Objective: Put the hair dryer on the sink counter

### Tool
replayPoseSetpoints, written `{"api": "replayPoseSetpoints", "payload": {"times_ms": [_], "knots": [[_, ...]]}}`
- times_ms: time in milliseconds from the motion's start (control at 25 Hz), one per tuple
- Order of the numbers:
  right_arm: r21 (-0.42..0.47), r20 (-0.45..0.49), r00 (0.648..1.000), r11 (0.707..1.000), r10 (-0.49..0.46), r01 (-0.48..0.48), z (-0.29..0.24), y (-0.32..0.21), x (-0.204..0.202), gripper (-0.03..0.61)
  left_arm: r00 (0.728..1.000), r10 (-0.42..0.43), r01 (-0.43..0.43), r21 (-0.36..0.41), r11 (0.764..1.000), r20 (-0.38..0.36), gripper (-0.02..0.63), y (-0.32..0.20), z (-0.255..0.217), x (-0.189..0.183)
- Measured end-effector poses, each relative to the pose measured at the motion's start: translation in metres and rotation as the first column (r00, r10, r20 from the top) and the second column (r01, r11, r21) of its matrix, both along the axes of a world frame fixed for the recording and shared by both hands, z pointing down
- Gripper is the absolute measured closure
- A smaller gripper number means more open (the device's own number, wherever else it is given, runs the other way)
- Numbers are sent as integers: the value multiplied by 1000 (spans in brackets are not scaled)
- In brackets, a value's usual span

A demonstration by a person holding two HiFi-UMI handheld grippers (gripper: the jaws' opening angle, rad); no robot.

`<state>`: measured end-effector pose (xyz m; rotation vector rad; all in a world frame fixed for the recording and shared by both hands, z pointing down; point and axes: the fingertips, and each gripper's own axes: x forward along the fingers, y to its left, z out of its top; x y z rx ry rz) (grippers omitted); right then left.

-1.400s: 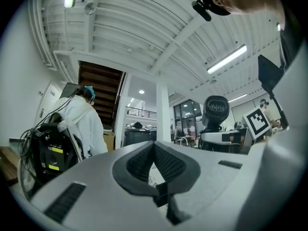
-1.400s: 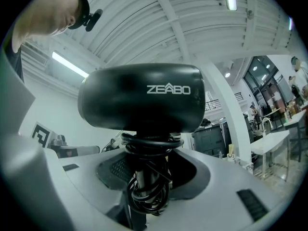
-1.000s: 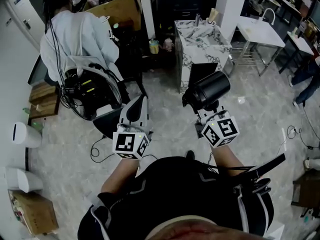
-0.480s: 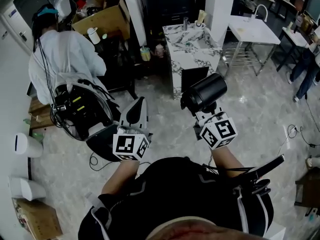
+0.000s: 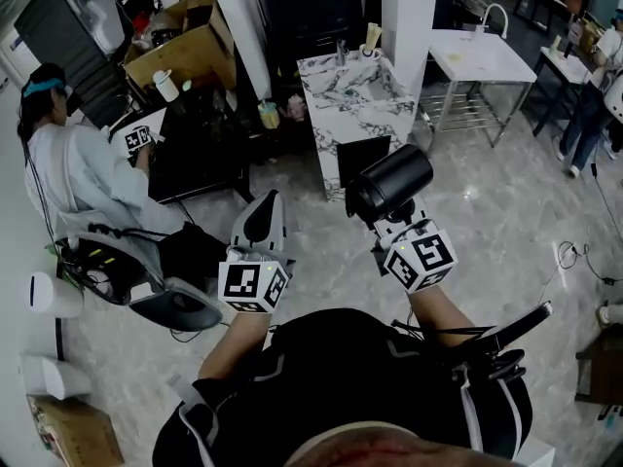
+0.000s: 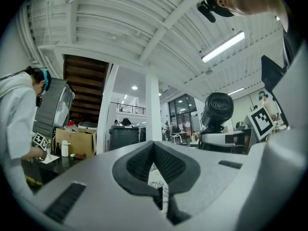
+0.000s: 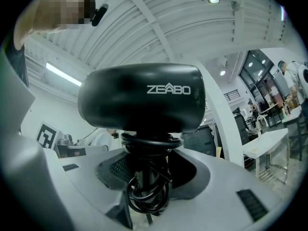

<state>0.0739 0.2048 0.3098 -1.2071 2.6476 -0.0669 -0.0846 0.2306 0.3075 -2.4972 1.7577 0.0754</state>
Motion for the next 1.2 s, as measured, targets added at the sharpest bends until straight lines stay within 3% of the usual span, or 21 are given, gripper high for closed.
{"api": "replayPoseSetpoints", "payload": {"times_ms": [560,1200], "knots": [[-19,-6,998,998,67,-67,1,-36,44,377,997,79,-79,-5,997,-5,609,-45,0,47],[-22,-34,986,986,164,-164,3,-149,49,377,979,201,-202,-26,979,-38,609,-183,14,62]]}}
